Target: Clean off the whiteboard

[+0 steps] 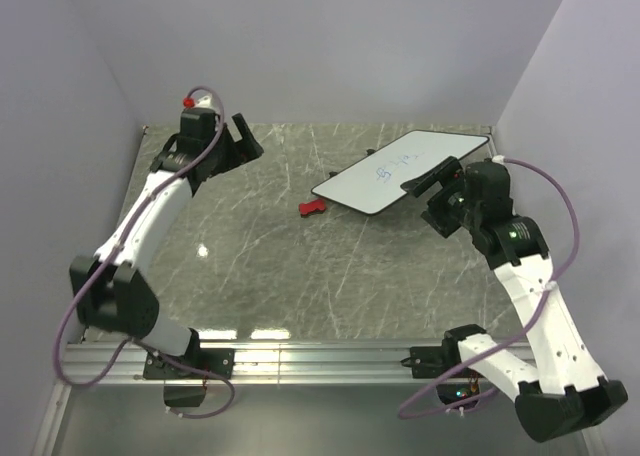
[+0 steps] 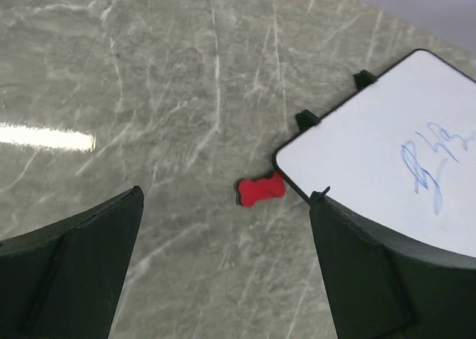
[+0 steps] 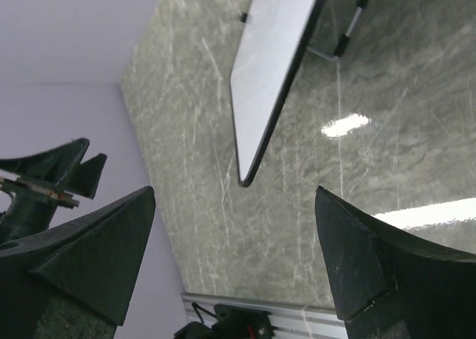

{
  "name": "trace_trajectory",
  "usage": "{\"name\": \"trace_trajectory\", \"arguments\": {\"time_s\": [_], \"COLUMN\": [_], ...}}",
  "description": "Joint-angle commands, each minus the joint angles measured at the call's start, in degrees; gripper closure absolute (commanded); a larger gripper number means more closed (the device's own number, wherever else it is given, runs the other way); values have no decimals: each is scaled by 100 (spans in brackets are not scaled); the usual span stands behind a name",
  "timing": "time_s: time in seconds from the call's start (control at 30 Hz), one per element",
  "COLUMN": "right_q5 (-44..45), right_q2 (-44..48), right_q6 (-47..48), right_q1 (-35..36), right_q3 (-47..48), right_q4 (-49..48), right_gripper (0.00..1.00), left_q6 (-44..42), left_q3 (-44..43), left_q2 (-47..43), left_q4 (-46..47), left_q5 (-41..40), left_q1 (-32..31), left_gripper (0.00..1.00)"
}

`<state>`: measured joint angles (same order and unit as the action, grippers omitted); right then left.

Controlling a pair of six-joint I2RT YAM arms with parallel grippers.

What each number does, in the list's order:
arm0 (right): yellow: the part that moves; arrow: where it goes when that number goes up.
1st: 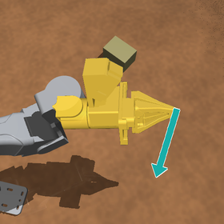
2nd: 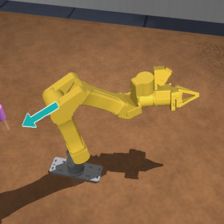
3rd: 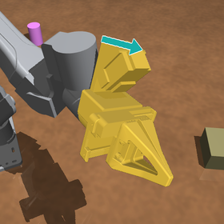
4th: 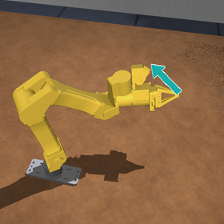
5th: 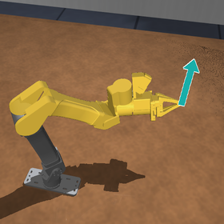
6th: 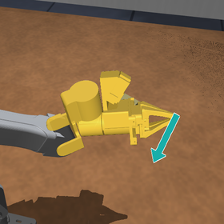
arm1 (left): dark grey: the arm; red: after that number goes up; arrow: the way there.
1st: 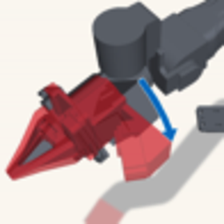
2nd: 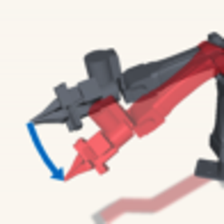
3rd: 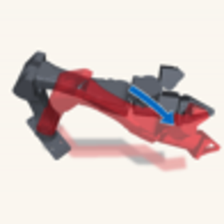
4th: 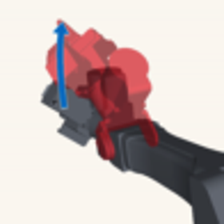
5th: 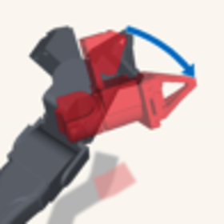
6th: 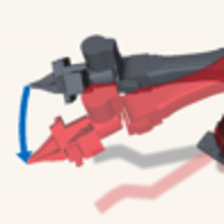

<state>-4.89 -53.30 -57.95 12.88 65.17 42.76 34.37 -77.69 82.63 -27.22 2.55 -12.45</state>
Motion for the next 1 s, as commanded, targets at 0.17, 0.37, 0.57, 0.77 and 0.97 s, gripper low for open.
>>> {"name": "trace_trajectory", "arguments": {"time_s": [0.17,0.37,0.57,0.77,0.97], "right_q5": [67,444,629,585,945], "right_q2": [-883,-1727,-2456,-2975,-2994], "right_q6": [-673,-814,-806,-455,-77], "right_q1": [65,627,1128,1216,1216], "right_q3": [-75,488,857,1138,1411], "right_q4": [-322,-356,-321,56,662], "right_gripper": [7,8,24,63,79], "left_q6": [-255,-229,-237,156,43], "left_q3": [-1256,-1995,-3057,-3876,-4640], "left_q2": [1615,2397,3407,4401,5271], "left_q4": [411,402,16,-152,6], "left_q5": [430,677,485,220,439], "left_q1": [-3,-12,-126,-276,-811], "left_gripper": [1,2,4,4,1]}}
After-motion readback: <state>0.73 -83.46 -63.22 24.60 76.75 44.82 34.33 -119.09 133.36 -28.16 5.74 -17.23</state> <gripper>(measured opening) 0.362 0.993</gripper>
